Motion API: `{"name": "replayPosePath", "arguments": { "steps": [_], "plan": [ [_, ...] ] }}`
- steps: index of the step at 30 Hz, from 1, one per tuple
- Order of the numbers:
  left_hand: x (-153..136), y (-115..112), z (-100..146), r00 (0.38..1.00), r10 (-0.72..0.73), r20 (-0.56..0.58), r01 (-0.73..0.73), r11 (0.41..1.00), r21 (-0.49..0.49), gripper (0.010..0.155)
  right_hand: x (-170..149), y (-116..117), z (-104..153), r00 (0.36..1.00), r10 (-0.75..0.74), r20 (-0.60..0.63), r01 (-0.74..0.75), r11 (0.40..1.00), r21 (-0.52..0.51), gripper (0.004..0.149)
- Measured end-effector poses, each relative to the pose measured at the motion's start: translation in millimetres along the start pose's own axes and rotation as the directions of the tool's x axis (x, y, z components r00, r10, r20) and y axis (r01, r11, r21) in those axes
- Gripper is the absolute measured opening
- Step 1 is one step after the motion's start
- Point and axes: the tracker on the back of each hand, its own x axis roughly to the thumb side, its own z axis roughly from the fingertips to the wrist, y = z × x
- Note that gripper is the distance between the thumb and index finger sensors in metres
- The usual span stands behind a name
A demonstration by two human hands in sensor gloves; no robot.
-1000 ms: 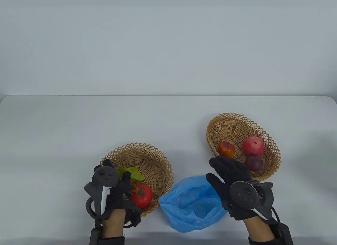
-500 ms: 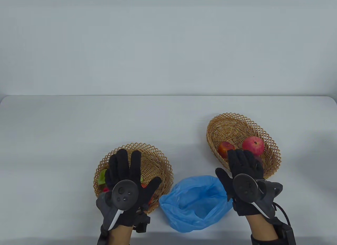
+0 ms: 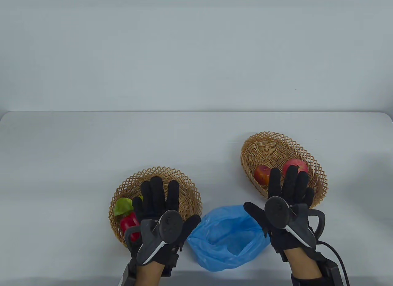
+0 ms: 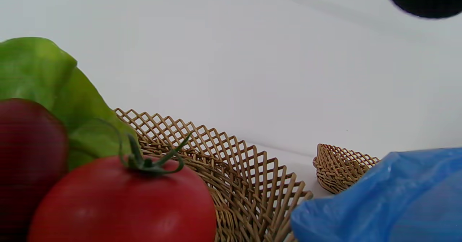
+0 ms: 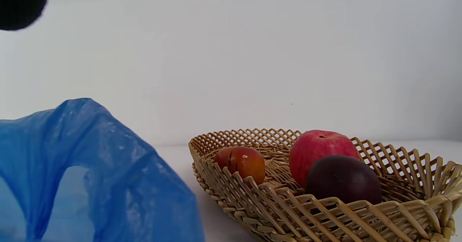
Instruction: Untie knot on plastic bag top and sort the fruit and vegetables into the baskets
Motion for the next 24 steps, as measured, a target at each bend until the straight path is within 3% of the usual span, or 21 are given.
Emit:
{"name": "replayPosePath", "arguments": {
  "steps": [24],
  "plan": [
    [-2.5, -2.8, -3.9, 0.999, 0.013, -0.036, -0.015, 0.999, -0.051, 0.103, -0.4, 0.6, -0.2, 1.000, -0.003, -0.012, 0.003, 0.999, 0.041, 0.109]
  ]
}}
